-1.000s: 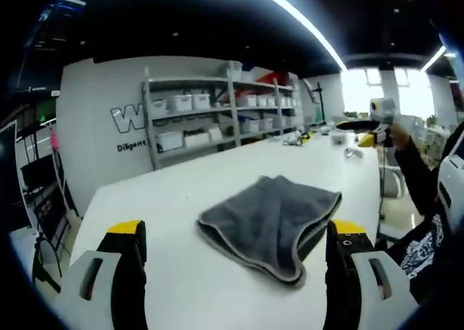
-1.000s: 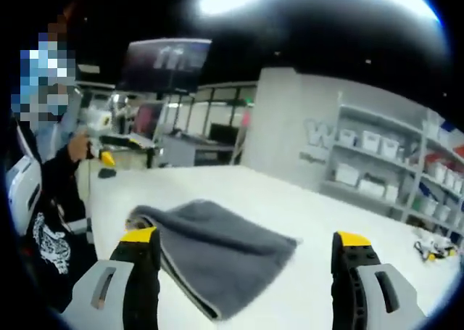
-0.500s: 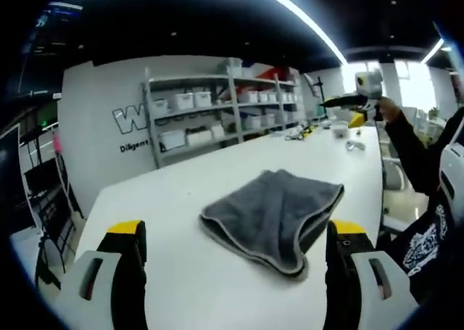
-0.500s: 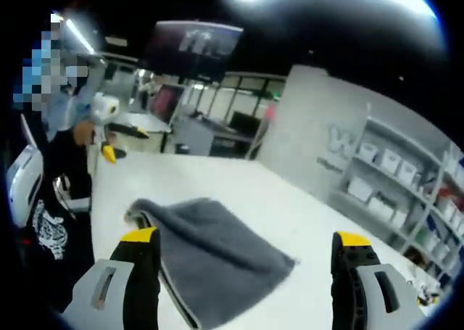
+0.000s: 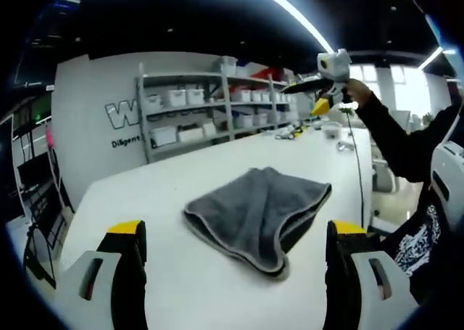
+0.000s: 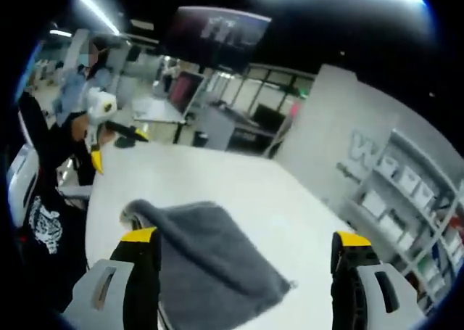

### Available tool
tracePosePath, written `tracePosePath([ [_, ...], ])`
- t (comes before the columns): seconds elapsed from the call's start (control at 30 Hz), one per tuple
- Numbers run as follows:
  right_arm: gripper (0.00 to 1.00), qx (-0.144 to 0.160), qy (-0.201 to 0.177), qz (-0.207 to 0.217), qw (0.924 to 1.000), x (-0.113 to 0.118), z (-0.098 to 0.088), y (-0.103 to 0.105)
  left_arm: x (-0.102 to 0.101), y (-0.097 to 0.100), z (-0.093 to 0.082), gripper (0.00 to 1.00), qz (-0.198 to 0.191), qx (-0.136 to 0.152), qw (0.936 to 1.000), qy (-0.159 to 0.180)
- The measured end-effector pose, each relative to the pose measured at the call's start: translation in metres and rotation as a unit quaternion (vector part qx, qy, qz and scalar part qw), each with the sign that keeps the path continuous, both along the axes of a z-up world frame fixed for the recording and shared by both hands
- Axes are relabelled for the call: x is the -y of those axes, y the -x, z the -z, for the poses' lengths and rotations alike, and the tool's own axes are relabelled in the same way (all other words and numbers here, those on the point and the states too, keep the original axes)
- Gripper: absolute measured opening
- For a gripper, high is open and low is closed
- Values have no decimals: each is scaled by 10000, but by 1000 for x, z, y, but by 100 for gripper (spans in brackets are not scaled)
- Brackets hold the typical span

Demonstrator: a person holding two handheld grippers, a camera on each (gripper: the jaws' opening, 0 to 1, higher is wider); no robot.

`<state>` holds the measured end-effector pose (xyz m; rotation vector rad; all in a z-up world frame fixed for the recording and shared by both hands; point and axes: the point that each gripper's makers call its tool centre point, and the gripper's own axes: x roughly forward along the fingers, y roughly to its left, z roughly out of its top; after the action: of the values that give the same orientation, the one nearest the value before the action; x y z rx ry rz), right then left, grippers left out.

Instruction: Open the folded towel by lifting each exposed corner and separating the folded layers until the towel lies flat within the target outline without major curled edges

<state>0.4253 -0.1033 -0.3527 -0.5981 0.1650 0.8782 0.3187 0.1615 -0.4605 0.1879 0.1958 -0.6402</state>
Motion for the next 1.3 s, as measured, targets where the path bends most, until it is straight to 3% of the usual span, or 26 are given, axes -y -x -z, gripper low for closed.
tracePosePath([
  [0.23,96,-165,440,-140,9988,-12,6,-8,1,2,1,100,45,-18,10000,19],
  [0.5,93,-213,813,-354,9958,-36,1,-19,20,9,6,100,330,6,9994,-58],
  [0.63,87,-248,1042,-547,9927,-52,-1,-22,16,7,8,100,231,-19,9997,-65],
  [0.83,86,-301,1477,-760,9857,-78,-4,-34,12,7,12,100,163,-55,9998,-40],
  [1.07,84,-402,1626,-763,9829,-92,-11,-49,7,8,18,100,186,-158,9997,52],
  [1.3,83,-479,1937,-837,9763,-104,-4,-63,2,8,22,100,152,-191,9997,84],
])
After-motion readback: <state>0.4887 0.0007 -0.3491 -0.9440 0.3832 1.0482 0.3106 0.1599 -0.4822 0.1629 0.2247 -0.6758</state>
